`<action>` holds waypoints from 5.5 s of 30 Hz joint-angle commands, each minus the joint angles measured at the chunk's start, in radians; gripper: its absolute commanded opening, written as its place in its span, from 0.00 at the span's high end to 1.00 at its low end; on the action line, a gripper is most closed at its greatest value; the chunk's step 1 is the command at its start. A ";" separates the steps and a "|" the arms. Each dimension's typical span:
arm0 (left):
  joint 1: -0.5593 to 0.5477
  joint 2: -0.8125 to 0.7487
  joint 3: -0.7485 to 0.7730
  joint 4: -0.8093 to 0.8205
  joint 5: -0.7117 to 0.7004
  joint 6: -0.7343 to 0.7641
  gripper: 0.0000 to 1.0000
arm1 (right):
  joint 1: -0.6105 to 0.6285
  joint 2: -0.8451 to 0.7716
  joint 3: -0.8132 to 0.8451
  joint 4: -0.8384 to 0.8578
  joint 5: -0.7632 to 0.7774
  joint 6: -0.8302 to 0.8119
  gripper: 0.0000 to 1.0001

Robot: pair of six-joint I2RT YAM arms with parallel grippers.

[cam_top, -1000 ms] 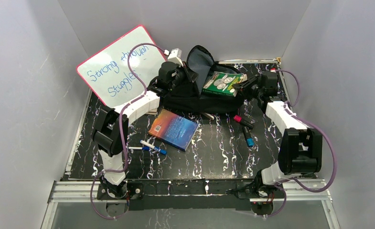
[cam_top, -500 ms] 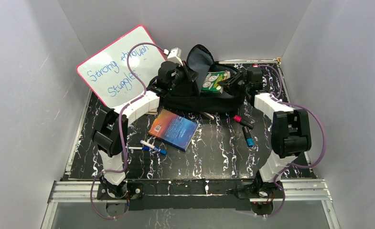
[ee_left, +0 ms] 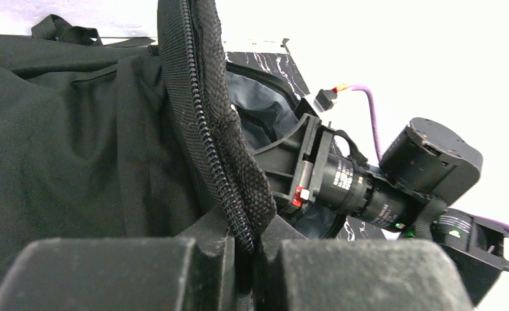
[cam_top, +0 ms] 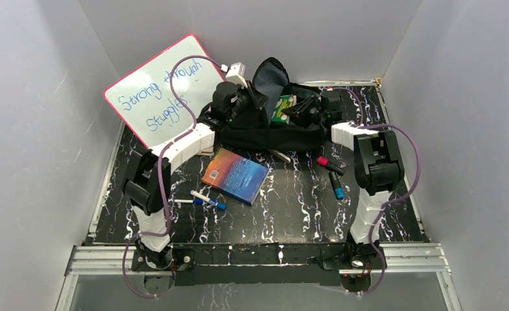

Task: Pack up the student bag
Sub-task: Place the book in the student bag, then pick up the book from the center of the board.

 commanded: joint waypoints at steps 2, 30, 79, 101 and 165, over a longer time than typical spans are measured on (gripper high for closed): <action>0.013 -0.114 0.006 0.079 -0.027 0.007 1.00 | 0.019 0.055 0.107 0.250 -0.041 0.060 1.00; 0.015 -0.147 -0.058 0.085 -0.056 0.022 1.00 | 0.069 0.112 0.316 -0.306 0.228 -0.272 0.34; 0.125 -0.596 -0.778 -0.179 -0.227 0.061 0.21 | 0.287 -0.981 -0.664 -0.460 0.283 -0.249 0.23; 0.145 -0.378 -0.799 -0.109 -0.015 0.080 0.20 | 0.312 -0.904 -0.722 -0.435 0.271 -0.175 0.23; -0.128 -0.600 -0.823 -0.092 -0.207 0.248 0.16 | 0.313 -0.797 -0.689 -0.455 0.349 -0.291 1.00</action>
